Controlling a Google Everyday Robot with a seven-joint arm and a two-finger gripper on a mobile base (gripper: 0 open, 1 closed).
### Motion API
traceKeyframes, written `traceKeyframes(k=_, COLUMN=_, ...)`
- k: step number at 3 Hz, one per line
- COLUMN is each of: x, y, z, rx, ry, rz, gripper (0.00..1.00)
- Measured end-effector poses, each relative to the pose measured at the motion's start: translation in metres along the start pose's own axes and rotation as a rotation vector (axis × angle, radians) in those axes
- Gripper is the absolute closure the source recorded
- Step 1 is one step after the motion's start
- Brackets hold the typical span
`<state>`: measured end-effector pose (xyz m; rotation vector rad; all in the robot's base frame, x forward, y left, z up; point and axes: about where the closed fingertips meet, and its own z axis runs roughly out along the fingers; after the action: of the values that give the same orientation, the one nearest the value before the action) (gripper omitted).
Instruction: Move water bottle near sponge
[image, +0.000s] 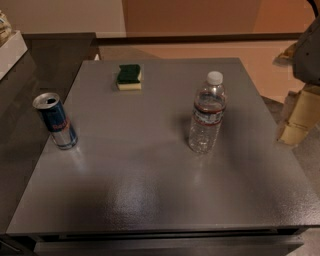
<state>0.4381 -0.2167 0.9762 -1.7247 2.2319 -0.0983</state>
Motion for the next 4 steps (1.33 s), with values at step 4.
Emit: traceKeyframes(k=4, x=-0.025, y=-0.036, z=0.026, rx=-0.013, ry=-0.136, rz=0.019, gripper=0.00)
